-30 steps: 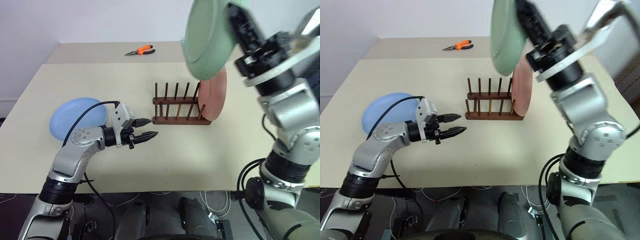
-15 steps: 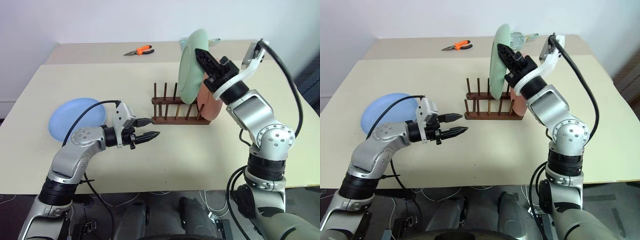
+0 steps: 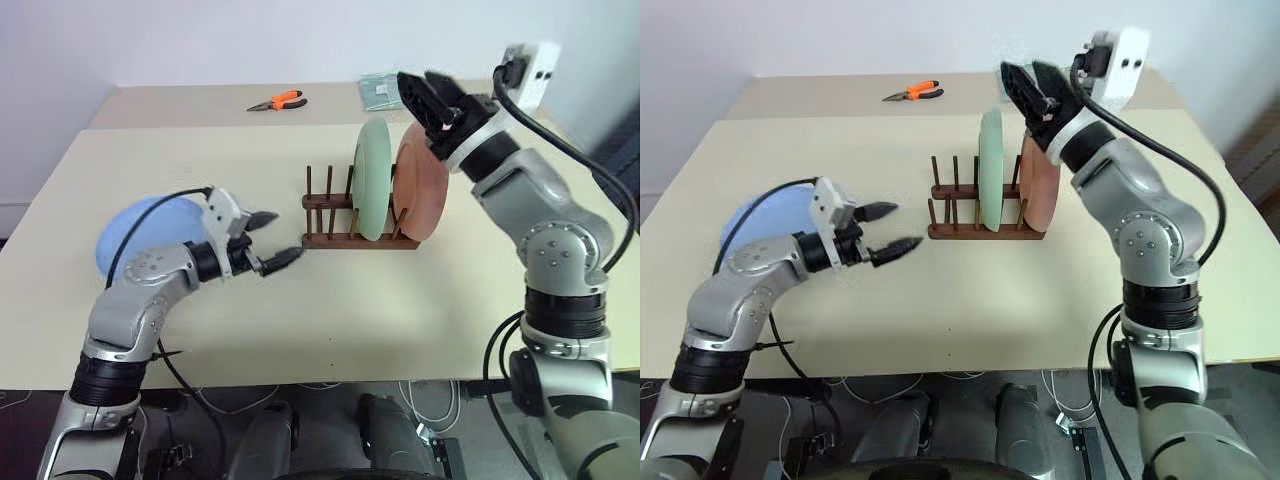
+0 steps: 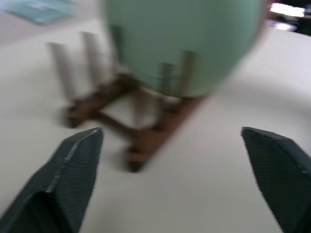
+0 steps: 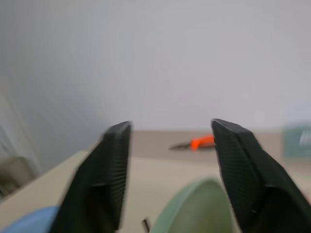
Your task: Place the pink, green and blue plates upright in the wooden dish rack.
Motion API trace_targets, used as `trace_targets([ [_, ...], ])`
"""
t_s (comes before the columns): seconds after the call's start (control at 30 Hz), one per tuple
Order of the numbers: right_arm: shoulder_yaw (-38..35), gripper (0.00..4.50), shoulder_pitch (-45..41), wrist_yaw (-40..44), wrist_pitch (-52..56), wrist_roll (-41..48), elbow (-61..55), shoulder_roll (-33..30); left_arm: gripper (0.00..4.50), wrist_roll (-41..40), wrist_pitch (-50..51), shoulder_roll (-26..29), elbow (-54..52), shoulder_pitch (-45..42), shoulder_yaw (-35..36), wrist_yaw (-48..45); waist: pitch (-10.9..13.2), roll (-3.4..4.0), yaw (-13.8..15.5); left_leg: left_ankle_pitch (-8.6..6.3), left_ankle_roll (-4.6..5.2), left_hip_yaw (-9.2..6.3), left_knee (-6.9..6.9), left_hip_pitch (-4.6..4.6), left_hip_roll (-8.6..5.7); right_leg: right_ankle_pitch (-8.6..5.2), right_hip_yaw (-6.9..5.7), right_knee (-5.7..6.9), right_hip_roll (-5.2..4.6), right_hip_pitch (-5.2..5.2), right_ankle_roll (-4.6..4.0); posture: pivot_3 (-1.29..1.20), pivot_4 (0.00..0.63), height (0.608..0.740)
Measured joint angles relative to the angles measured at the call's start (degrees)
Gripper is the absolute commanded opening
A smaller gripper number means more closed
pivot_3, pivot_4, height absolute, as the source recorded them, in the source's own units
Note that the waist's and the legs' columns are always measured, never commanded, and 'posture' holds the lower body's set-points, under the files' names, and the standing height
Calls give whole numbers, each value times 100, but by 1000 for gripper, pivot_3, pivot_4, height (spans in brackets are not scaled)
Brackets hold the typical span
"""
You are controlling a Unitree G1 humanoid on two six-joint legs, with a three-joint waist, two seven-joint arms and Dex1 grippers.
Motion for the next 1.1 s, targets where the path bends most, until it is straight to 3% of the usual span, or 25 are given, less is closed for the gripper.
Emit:
trace_targets([
  [0.03, 119, 4411, -50, 305, -46, -189, -121, -184, 4500, 87, -21, -31, 193, -55, 226, 323, 0, 1, -7, 0, 0, 0, -1, 0, 1, 0, 0, 1, 1, -2, 0, 0, 150, 740],
  [0.13, 715, 4468, -163, 1169, -297, -917, -587, -601, 4500, 350, -5, -49, 777, -306, 1077, 1427, -2, -6, -28, 0, 0, -1, -4, 1, 7, -2, 0, 3, 7, -6, 7, 0, 150, 740],
  [0.23, 1753, 4468, -73, 1933, -841, -2069, -797, -821, 4500, 662, 263, -48, 1055, -481, 1758, 2589, -8, -18, -13, 0, -2, -1, -1, 0, 3, -13, -1, 1, 4, -4, 25, 0, 150, 740],
  [0.37, 2426, 4468, 331, 2463, -1190, -2775, -749, -540, 4500, 913, 870, -238, 1193, -337, 2646, 3892, -6, -32, 13, 2, -7, -4, 3, -4, -2, 2, 0, 0, -3, -4, 5, 0, 150, 740],
  [0.53, 2536, 4468, 428, 2762, -1396, -3175, -735, -218, 4500, 609, 1836, -938, 838, -110, 3818, 4845, -10, -64, 51, 6, -16, -19, 4, -4, -4, 2, -10, 6, -3, 0, 4, 0, 150, 740],
  [0.63, 2536, 4500, 475, 2890, -1480, -3353, -668, -84, 3666, -25, 2510, -1510, 508, -107, 4417, 4982, -13, -77, 52, 7, -17, -22, 7, -2, -4, 2, -12, 7, -3, 5, 4, 0, 150, 740],
  [0.87, 2518, 4500, 517, 3057, -1533, -3654, -502, 178, 21, -754, 2864, -2012, 442, -380, 5085, 5435, -13, -81, 41, 10, -23, -23, 4, 1, -5, 2, -13, 12, -2, 4, 2, 0, 150, 740],
  [0.97, 2480, 4500, 524, 3105, -1470, -3684, -471, 226, 21, -869, 2776, -1982, 517, -506, 5029, 5384, -13, -84, 50, 10, -25, -23, 5, 1, -6, 2, -13, 12, -1, 5, 2, 0, 150, 740],
  [1.1, 2458, 4500, 490, 3141, -1567, -4125, -410, 147, 21, -720, 2171, -1550, 297, -497, 3661, 4383, -7, -101, 54, 12, -27, -20, 6, -6, -7, 3, -14, 9, -1, 2, 0, 0, 150, 740],
])
